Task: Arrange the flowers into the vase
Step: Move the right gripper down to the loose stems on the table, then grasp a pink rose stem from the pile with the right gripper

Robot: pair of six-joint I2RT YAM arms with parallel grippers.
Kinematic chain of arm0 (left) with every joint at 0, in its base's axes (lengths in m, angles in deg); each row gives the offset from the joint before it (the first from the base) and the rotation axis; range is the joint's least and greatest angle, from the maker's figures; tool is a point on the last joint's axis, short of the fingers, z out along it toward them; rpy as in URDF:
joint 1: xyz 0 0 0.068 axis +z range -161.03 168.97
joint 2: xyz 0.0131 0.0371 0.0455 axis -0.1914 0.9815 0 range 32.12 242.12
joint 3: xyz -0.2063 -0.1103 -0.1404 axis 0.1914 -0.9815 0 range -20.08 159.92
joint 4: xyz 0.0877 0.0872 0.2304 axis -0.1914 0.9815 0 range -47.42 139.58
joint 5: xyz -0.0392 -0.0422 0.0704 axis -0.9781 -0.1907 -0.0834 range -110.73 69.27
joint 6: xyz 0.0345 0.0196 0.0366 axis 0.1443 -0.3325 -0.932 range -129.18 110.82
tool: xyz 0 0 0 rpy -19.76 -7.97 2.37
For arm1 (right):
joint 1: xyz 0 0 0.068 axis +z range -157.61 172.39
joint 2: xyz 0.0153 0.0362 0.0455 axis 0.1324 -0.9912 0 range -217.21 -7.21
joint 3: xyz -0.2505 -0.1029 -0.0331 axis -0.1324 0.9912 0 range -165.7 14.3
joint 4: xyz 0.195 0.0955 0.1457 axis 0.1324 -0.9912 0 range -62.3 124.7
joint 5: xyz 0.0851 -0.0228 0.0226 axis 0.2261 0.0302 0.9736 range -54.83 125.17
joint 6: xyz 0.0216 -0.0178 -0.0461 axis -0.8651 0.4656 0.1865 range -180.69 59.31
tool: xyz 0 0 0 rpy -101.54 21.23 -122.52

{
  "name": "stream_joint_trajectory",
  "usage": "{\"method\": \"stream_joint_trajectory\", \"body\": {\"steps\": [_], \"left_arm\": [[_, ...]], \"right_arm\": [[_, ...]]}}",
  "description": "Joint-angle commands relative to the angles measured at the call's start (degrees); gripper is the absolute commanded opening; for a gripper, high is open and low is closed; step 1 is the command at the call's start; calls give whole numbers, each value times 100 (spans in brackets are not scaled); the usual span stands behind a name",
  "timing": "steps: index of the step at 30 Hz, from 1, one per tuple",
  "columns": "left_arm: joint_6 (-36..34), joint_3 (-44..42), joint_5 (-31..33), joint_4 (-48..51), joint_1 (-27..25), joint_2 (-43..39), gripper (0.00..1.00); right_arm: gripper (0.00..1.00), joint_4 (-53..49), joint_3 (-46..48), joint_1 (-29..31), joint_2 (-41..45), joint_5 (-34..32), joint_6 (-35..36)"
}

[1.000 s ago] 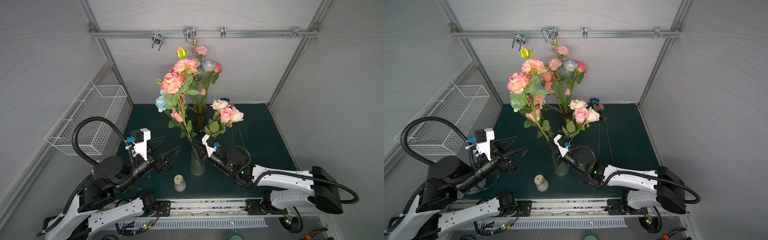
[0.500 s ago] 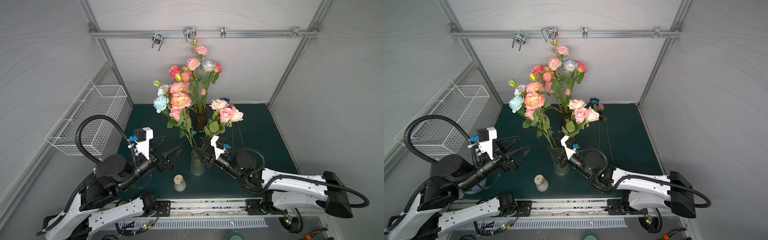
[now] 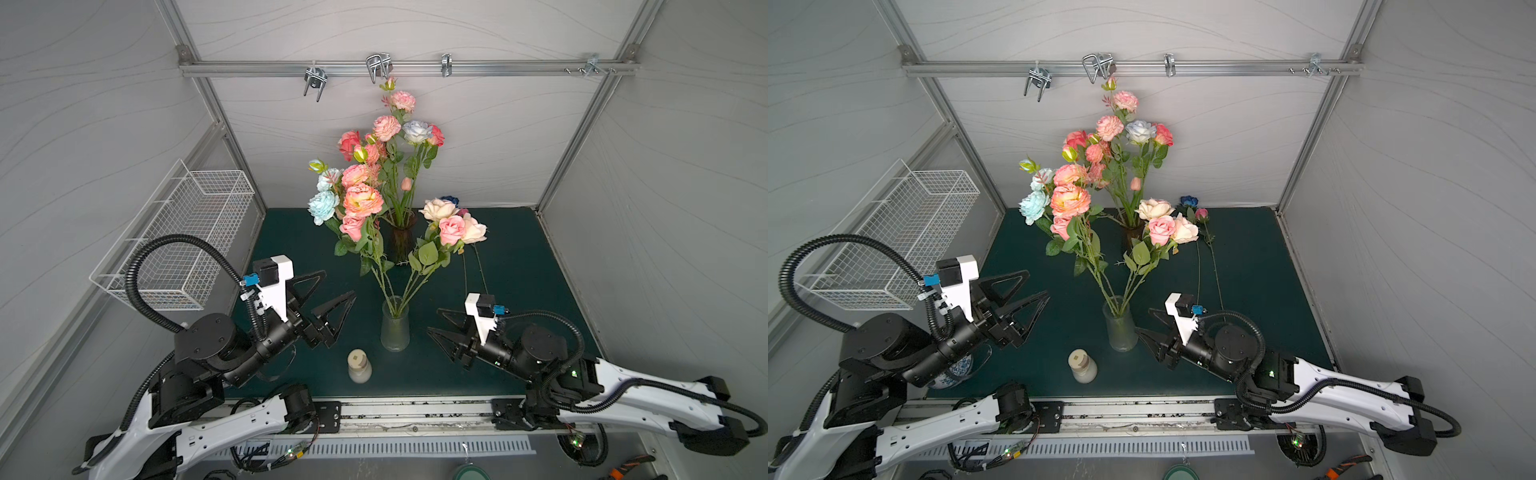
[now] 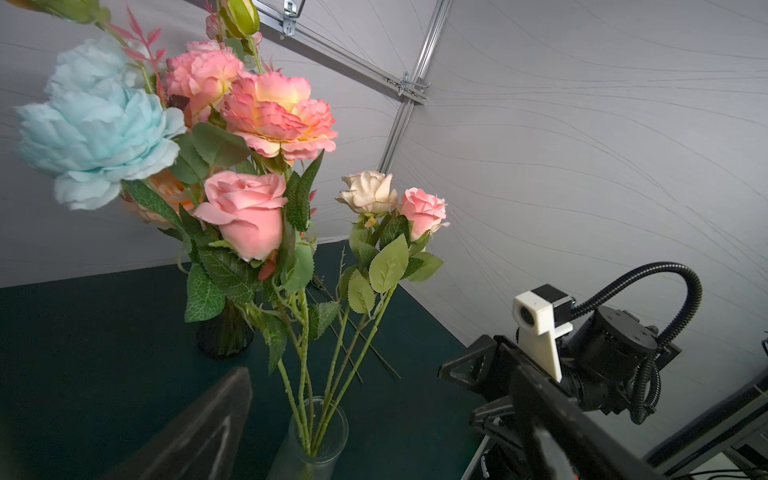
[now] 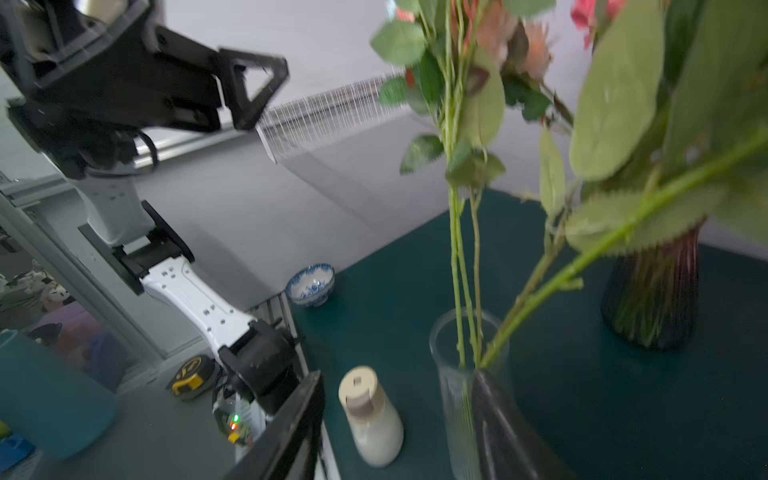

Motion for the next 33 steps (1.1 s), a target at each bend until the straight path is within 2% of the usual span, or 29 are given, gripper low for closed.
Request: {"method": "stream_joint_trajectory", "body": {"steps": [1, 3, 5, 9, 12, 15, 20, 23, 28, 33], "left_arm": [[-69, -77, 108, -303, 10, -107, 99], [-69, -110, 135, -294, 6, -147, 99], [-64, -152, 146, -298, 10, -198, 99], [-39, -227, 158, -279, 10, -284, 99], [-23, -253, 182, -203, 10, -293, 99], [27, -341, 186, -183, 10, -311, 99], [109, -456, 153, -206, 10, -353, 99], [154, -447, 92, -172, 10, -355, 99], [252, -449, -45, -113, 10, -377, 99], [326, -504, -207, -144, 10, -364, 99]], "right_arm": [[59, -1259, 248, 17, 197, -617, -803], [59, -1376, 416, -160, 229, -785, -1025], [57, -1444, 562, -738, 152, -508, -1299], [56, -1134, 976, -2803, -273, 1125, -1770], [57, -715, 998, -4161, -937, 1789, -2034], [60, -278, 606, -5029, -2009, 1969, -2204], [60, -218, -723, -5870, -4026, 1646, -2068], [61, -415, -1770, -6271, -5265, 1780, -1789], [59, -1660, -3757, -6466, -7136, 1383, -1115], [56, -2499, -5147, -6607, -8352, 1167, -744]]}}
